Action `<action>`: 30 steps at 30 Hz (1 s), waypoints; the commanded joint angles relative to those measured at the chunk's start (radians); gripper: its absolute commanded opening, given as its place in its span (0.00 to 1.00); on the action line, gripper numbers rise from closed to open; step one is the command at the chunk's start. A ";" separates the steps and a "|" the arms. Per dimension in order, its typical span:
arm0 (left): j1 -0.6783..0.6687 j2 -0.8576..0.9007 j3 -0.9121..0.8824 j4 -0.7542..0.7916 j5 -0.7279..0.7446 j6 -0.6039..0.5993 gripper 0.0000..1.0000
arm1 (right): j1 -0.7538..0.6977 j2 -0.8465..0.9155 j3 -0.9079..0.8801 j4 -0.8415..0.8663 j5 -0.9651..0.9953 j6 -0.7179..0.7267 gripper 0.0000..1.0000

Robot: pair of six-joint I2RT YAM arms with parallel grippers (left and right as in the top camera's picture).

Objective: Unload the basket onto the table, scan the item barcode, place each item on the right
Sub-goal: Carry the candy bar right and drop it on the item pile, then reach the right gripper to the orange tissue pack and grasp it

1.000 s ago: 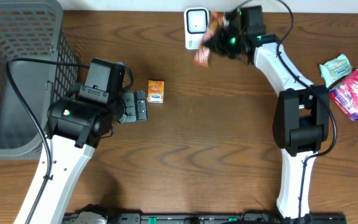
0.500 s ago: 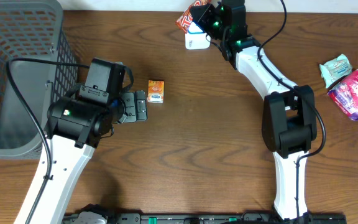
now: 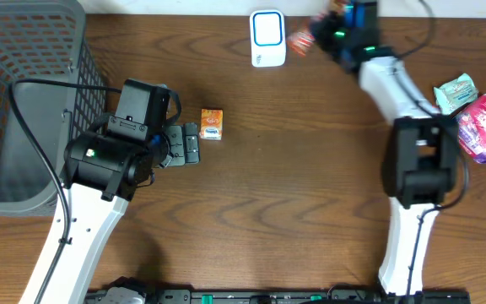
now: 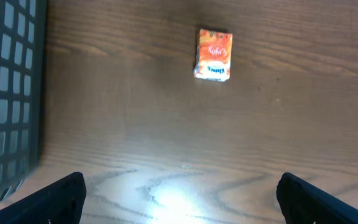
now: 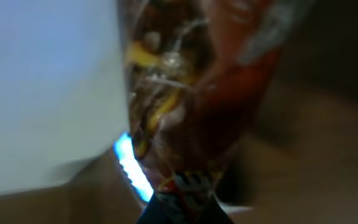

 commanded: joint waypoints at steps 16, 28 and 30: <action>0.005 0.005 0.003 -0.003 -0.009 0.006 0.98 | -0.545 -0.188 0.012 -0.646 0.169 -0.439 0.98; 0.005 0.005 0.003 -0.003 -0.009 0.006 0.98 | -0.403 -0.187 0.012 -0.714 -0.274 -0.575 0.99; 0.005 0.005 0.003 -0.003 -0.009 0.006 0.98 | -0.338 -0.186 0.003 -0.736 -0.273 -0.587 0.99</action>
